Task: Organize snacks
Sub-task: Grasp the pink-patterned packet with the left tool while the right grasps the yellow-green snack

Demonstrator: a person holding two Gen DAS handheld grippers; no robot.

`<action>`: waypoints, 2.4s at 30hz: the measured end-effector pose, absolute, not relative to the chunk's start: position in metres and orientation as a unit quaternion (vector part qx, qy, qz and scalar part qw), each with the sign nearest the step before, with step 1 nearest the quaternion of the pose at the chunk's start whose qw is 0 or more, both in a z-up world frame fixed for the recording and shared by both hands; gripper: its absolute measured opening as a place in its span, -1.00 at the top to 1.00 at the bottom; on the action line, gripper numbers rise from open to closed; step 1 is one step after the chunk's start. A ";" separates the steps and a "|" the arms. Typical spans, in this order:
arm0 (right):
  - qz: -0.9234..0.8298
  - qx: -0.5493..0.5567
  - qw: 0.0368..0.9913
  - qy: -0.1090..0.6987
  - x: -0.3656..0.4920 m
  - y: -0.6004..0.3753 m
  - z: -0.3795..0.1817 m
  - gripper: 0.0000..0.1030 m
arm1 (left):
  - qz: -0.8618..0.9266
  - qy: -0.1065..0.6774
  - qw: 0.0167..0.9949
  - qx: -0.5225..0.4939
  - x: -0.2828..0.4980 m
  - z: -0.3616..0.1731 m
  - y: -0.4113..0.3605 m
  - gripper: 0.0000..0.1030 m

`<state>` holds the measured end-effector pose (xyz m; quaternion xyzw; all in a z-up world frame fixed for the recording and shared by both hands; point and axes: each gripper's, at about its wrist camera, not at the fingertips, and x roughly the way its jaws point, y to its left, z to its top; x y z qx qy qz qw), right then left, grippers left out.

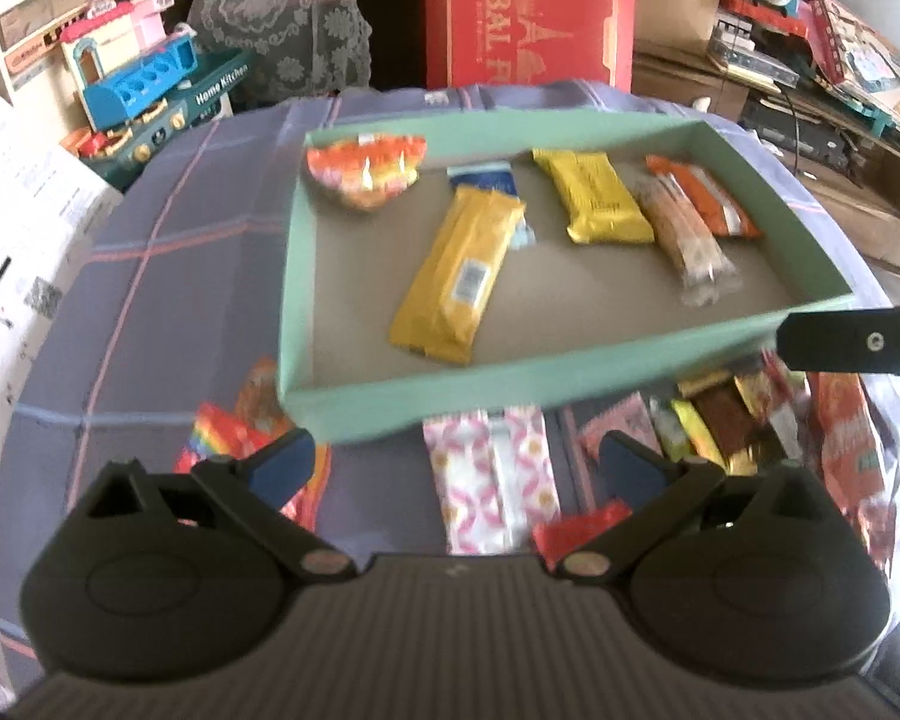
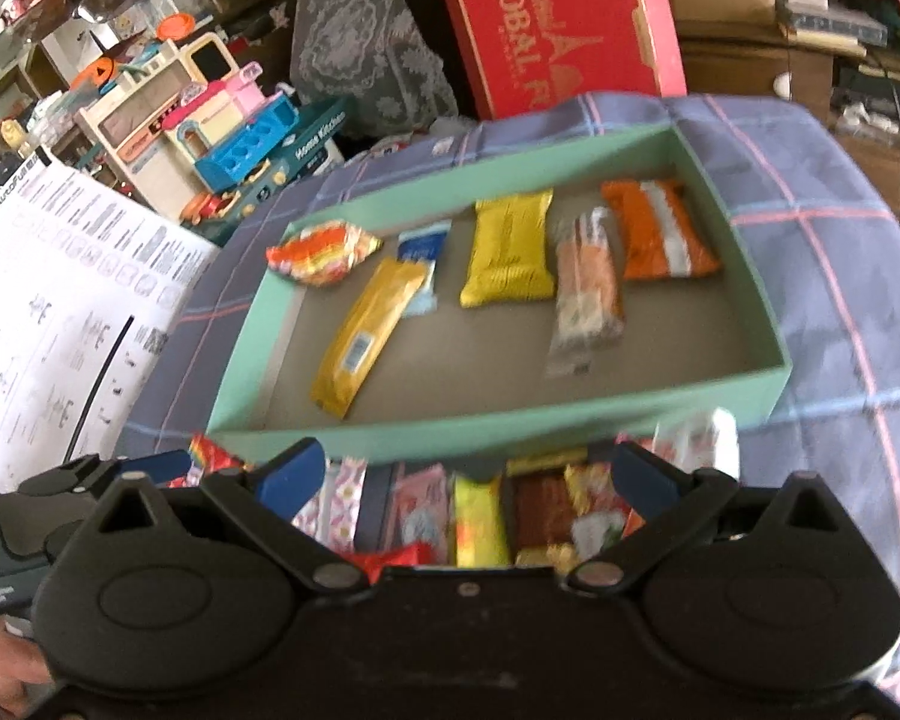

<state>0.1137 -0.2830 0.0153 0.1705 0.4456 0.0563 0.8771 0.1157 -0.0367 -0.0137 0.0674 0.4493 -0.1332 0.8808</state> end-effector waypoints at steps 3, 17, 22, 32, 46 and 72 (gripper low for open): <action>0.065 0.175 0.870 0.456 0.107 -0.276 0.003 -1.00 | -0.136 0.455 0.878 0.063 0.107 -0.026 -0.032 -1.00; 0.058 0.231 0.838 0.491 0.094 -0.280 -0.042 -0.47 | -0.106 0.477 0.871 0.050 0.124 -0.064 -0.041 -1.00; 0.061 0.241 0.830 0.499 0.095 -0.285 -0.050 -0.13 | -0.098 0.482 0.869 0.060 0.132 -0.075 -0.047 -1.00; 0.076 0.236 0.822 0.513 0.103 -0.271 -0.059 0.25 | -0.098 0.493 0.863 0.059 0.129 -0.082 -0.022 -1.00; 0.057 0.214 0.845 0.486 0.122 -0.258 -0.058 0.25 | -0.130 0.470 0.869 0.080 0.129 -0.076 -0.038 -0.36; 0.079 0.169 0.871 0.454 0.089 -0.256 -0.020 0.67 | -0.161 0.444 0.881 0.038 0.092 -0.031 -0.016 0.04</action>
